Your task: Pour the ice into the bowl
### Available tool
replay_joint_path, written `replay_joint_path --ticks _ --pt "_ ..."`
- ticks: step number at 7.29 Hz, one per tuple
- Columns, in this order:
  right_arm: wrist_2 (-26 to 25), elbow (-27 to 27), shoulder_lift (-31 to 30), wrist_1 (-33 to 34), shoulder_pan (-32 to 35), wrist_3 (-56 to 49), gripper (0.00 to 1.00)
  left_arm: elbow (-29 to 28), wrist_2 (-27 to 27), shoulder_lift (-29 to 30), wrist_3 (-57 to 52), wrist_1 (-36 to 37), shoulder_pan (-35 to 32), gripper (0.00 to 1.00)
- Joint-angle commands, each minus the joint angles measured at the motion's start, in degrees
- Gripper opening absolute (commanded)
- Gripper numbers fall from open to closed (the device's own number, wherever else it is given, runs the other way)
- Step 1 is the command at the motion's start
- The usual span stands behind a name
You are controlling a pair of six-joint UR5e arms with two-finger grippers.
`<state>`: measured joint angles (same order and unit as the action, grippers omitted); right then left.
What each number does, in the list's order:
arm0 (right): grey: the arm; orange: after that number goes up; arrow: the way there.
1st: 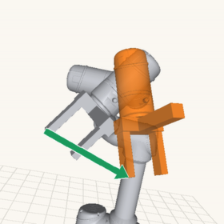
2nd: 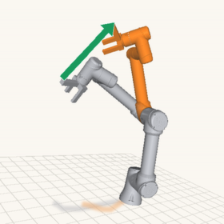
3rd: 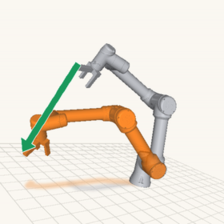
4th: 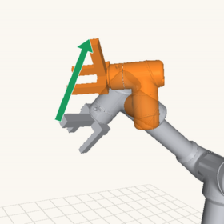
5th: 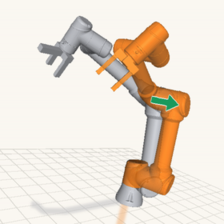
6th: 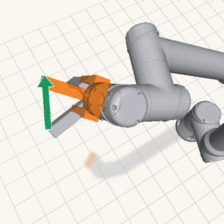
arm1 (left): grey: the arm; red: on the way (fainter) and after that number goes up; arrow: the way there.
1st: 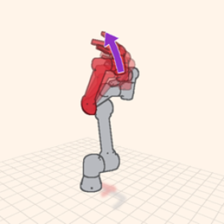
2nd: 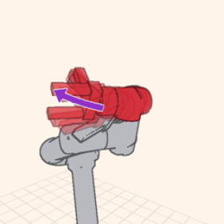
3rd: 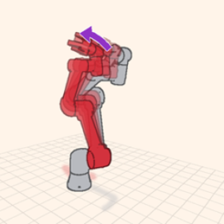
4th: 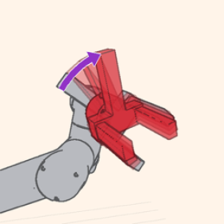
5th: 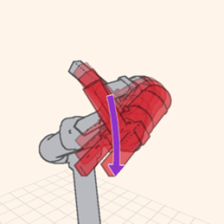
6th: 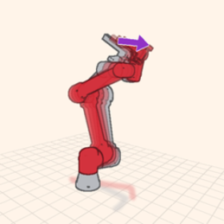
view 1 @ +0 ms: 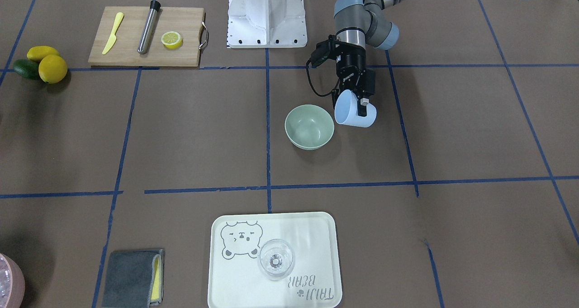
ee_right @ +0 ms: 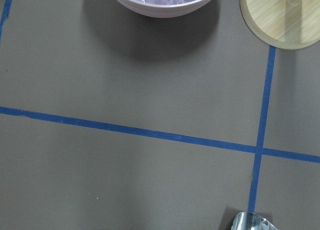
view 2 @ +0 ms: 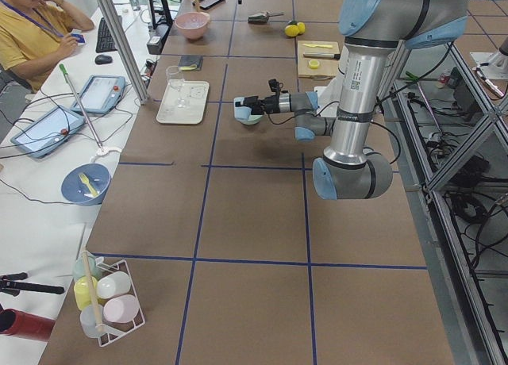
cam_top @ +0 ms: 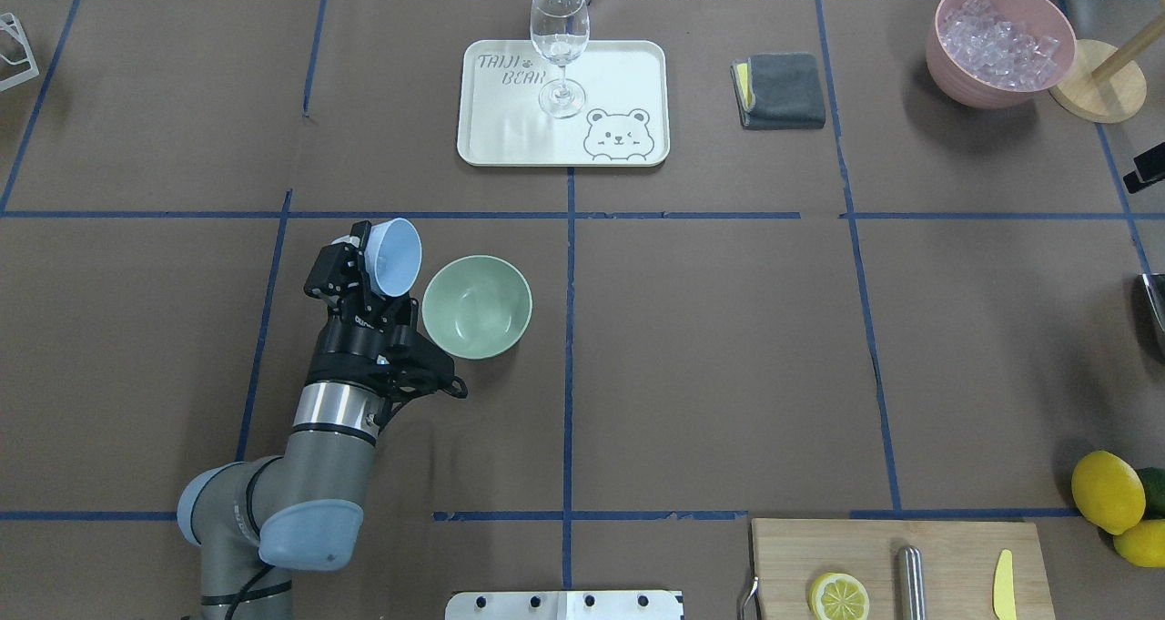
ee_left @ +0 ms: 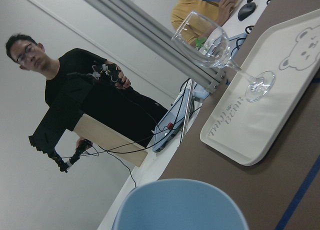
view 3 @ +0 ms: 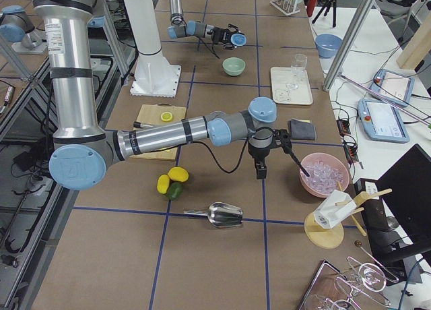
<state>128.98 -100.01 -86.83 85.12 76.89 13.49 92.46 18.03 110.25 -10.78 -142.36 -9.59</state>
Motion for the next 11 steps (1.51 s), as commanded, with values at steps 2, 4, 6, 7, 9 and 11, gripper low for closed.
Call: replay_joint_path --ticks 2,4,6,7,9,11 --pt "0.05 -0.01 -0.71 0.05 0.81 0.05 1.00 -1.40 -5.20 2.69 -18.88 0.07 2.47 0.00" --pt "0.31 -0.01 -0.80 0.05 1.07 0.05 1.00 -1.40 -5.11 2.96 -21.21 -0.02 0.29 0.00" --pt "0.31 0.08 -0.80 0.05 1.33 -0.04 1.00 -1.75 -4.85 2.96 -21.21 0.07 -2.44 0.00" --pt "0.40 -0.01 -0.97 -0.04 1.34 -0.13 1.00 -3.23 -4.76 2.96 -21.21 0.16 -2.97 0.00" --pt "0.40 -0.01 -1.15 0.05 1.51 -0.21 1.00 -5.70 -4.50 3.65 -21.47 0.16 -2.28 0.00" --pt "0.40 0.08 -1.23 0.05 1.77 -0.30 1.00 -7.28 -4.58 4.19 -22.53 0.24 -0.79 0.00"
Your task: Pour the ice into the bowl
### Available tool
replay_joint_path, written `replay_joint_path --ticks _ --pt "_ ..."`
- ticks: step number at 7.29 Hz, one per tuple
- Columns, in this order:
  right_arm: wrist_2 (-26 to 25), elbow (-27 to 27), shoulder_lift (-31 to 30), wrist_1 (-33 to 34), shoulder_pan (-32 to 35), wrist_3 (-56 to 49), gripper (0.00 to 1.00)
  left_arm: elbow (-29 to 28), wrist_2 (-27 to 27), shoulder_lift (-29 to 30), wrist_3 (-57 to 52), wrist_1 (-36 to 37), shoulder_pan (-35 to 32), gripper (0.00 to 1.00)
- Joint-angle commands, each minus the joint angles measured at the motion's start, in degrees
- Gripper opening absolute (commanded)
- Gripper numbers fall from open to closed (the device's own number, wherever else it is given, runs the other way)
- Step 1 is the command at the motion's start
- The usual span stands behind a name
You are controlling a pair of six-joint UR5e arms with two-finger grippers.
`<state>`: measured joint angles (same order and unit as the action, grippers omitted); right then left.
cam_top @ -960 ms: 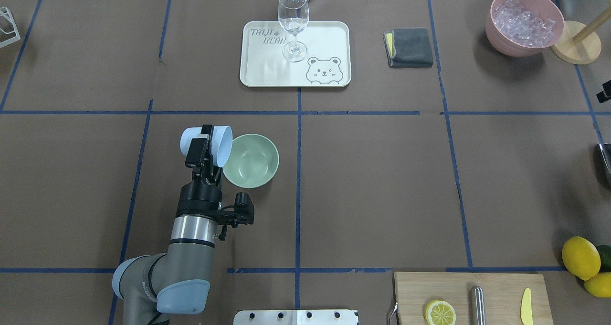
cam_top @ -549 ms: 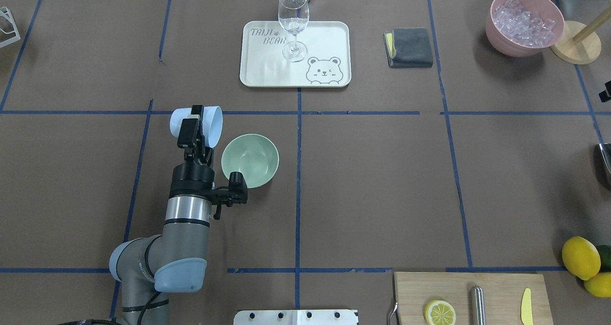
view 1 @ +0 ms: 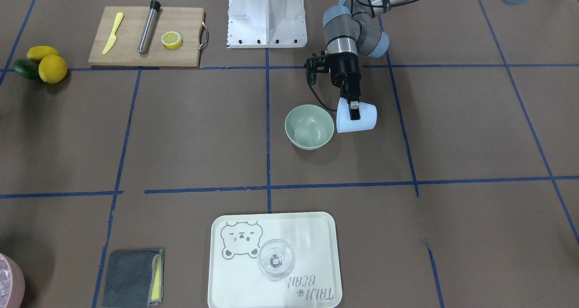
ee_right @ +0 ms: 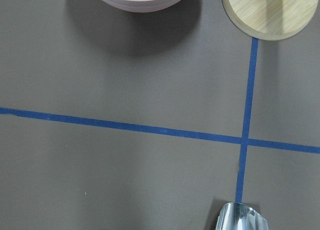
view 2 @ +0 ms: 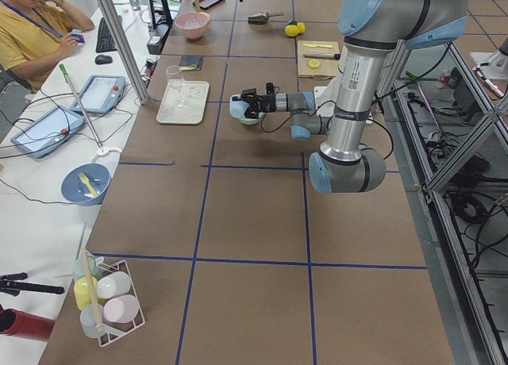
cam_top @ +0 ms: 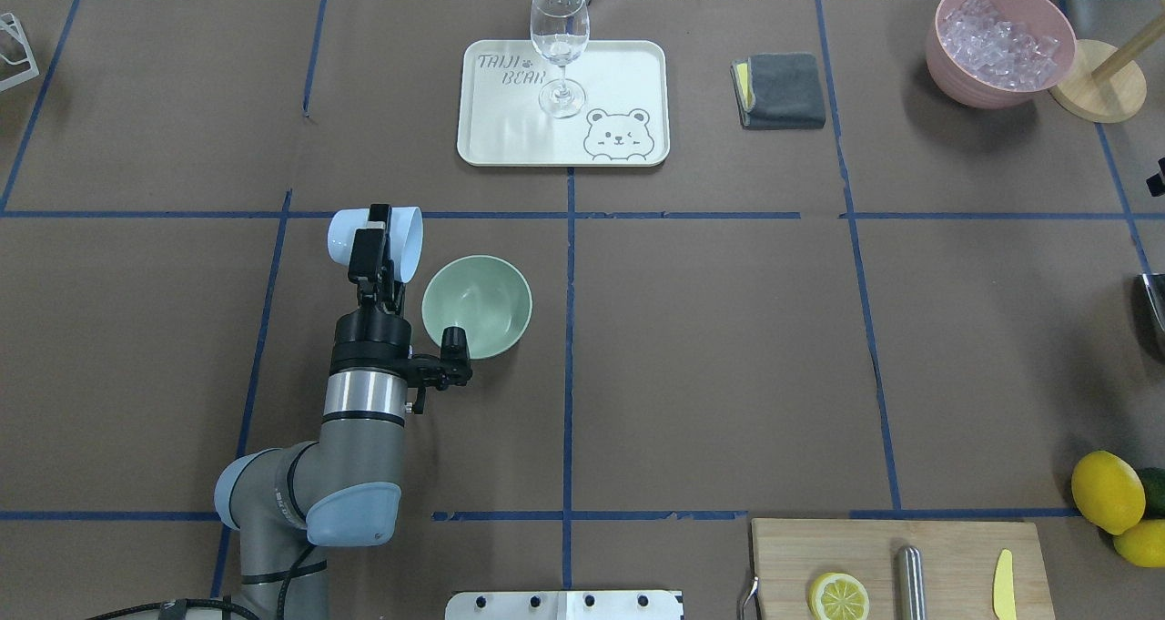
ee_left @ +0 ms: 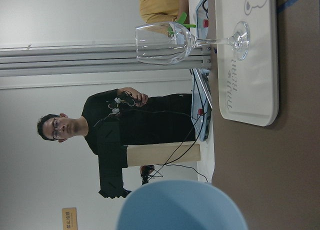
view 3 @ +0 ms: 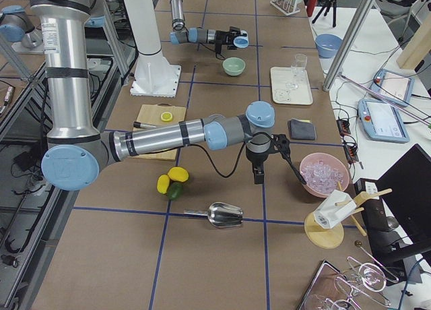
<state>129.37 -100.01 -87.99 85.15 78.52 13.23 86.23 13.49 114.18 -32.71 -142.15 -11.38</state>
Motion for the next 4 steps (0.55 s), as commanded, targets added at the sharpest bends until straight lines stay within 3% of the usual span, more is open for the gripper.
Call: replay_joint_path --ticks 1,4 --pt "0.00 -0.01 -0.33 0.01 0.32 -0.13 1.00 -0.89 0.04 0.86 -7.04 -0.06 1.10 0.00" --pt "0.00 -0.01 -0.42 -0.08 0.41 -0.13 1.00 -0.80 -0.05 2.62 -19.98 -0.06 1.19 0.00"
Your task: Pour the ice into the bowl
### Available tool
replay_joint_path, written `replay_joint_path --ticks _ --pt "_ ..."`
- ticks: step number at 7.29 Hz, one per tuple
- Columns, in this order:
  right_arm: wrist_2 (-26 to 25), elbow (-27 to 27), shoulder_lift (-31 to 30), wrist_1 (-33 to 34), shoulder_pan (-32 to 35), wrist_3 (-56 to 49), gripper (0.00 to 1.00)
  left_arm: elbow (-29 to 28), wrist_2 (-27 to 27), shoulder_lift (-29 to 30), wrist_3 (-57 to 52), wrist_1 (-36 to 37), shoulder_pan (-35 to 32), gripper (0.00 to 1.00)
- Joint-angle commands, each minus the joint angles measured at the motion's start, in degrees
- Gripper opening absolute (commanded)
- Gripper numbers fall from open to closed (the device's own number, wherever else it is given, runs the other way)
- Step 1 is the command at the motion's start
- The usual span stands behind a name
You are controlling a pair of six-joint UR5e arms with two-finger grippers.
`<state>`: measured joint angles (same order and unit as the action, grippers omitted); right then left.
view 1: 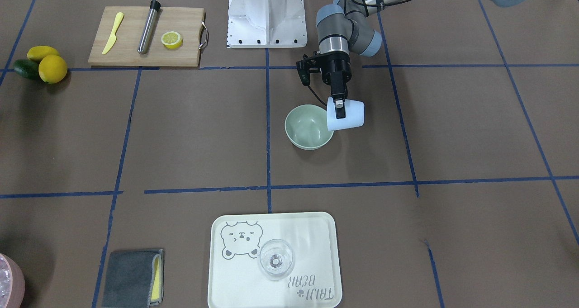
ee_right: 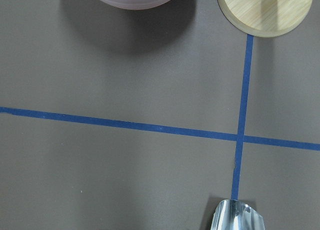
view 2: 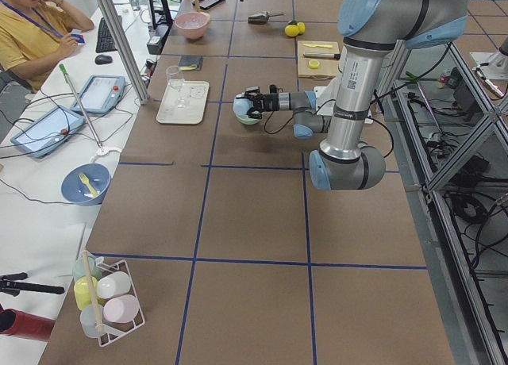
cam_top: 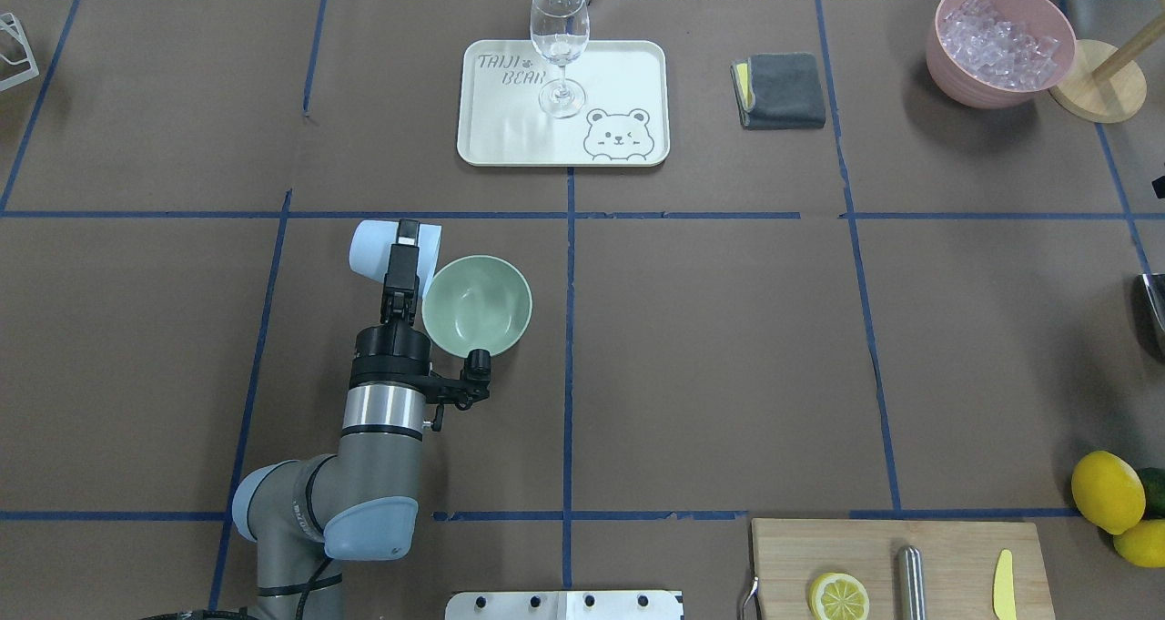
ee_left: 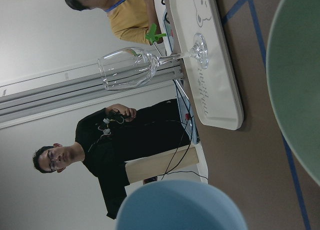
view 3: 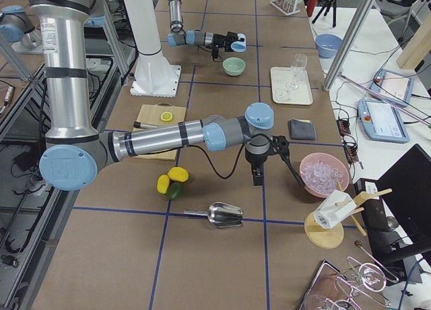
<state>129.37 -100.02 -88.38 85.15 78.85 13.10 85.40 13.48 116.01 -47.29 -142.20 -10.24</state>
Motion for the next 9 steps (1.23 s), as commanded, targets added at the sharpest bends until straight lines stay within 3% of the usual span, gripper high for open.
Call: replay_joint_path --ticks 1,6,8,9 --pt "0.00 0.00 -0.03 -0.07 0.07 0.00 1.00 -0.06 -0.03 0.79 -5.87 0.00 0.04 0.00" --pt "0.00 0.00 -0.03 0.02 0.07 0.00 1.00 0.98 0.15 0.79 -7.90 -2.71 -0.40 0.00" --pt "0.00 0.00 -0.03 -0.07 0.07 0.00 1.00 1.17 3.64 -0.17 -5.97 -18.21 -1.01 0.00" --pt "0.00 -0.09 -0.03 -0.07 0.07 0.00 1.00 1.17 6.53 -0.78 1.60 -22.11 -1.10 0.00"
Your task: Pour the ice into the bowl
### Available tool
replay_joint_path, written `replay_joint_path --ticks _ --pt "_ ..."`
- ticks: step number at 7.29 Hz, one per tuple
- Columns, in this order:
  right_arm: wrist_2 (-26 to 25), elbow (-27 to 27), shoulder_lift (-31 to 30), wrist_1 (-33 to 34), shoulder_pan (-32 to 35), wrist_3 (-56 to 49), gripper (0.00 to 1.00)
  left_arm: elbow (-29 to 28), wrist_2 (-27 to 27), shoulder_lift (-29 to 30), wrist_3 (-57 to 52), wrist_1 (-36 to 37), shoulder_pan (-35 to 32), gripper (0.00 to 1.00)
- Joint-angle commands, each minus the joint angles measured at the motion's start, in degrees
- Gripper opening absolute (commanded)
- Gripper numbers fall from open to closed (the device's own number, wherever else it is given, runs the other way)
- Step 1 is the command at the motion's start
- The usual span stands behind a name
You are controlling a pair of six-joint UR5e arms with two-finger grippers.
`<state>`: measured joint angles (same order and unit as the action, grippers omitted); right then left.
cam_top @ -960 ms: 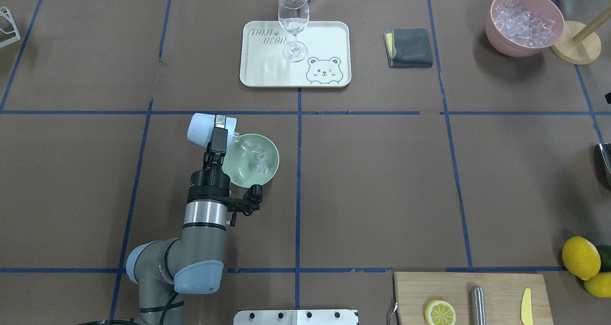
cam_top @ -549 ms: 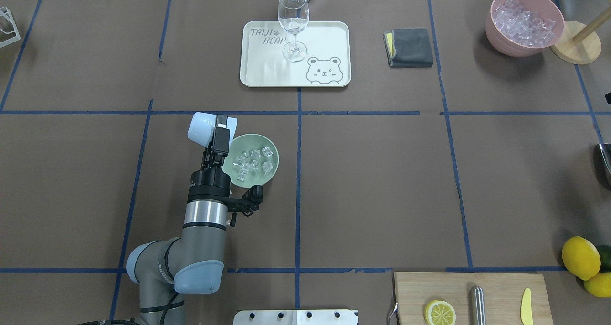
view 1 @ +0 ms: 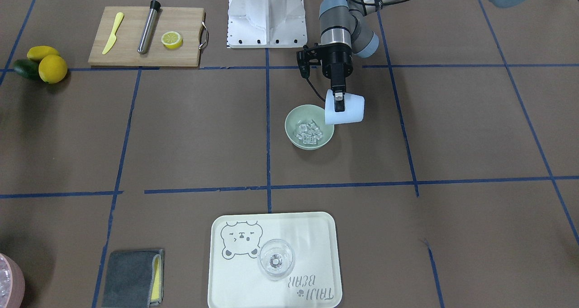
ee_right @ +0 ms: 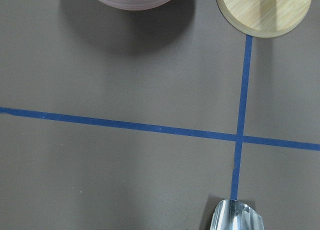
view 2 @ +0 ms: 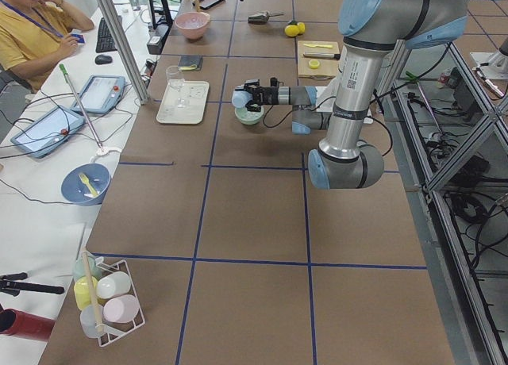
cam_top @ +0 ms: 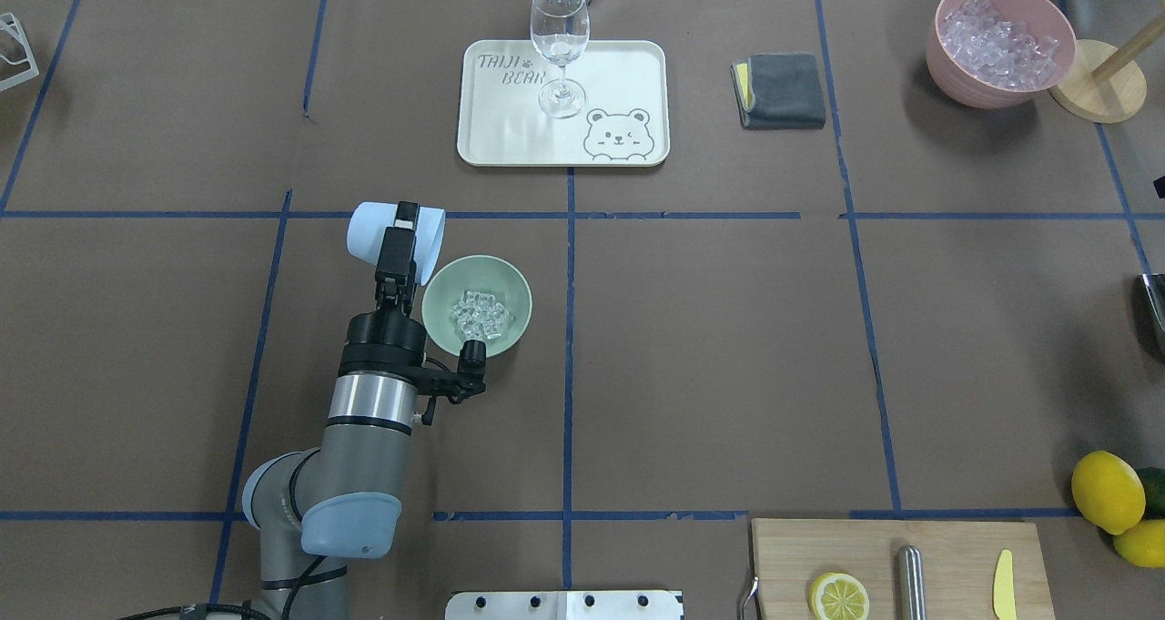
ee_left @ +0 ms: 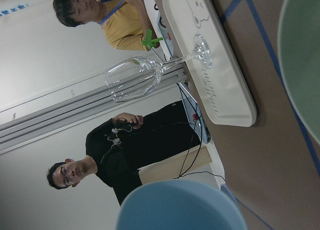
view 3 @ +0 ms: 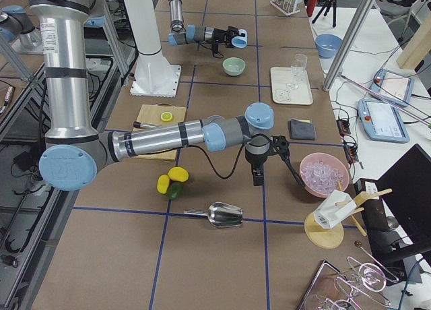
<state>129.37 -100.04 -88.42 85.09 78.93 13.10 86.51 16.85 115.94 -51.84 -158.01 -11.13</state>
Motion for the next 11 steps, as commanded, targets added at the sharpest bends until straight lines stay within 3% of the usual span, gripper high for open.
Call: replay_joint_path --ticks 1,3,5,6,7,9,11 --pt "0.00 -0.24 0.00 -0.01 0.00 0.00 1.00 0.15 6.49 -1.67 16.93 -7.30 -0.47 0.00" --pt "-0.09 -0.24 0.00 -0.01 0.09 -0.17 1.00 0.67 17.37 -2.20 41.87 -10.19 -2.83 0.00" --pt "-0.09 -0.42 0.00 -0.01 0.09 -0.26 1.00 7.06 19.89 -2.73 59.30 -11.27 -3.28 0.00" --pt "-0.09 -0.59 0.00 -0.01 0.09 -0.26 1.00 9.70 23.89 -2.73 69.06 -11.18 -4.33 0.00" --pt "-0.09 -0.77 0.00 -0.01 0.09 -0.26 1.00 10.34 26.98 -2.99 73.94 -10.39 -5.82 0.00" --pt "-0.09 -1.29 -0.35 -0.01 0.09 -0.26 1.00 10.34 27.70 -11.74 75.56 -10.03 -7.83 0.00" --pt "-0.18 -3.14 -2.46 -0.01 0.09 -0.35 1.00 10.43 33.74 -21.14 82.92 -11.17 -12.57 0.00"
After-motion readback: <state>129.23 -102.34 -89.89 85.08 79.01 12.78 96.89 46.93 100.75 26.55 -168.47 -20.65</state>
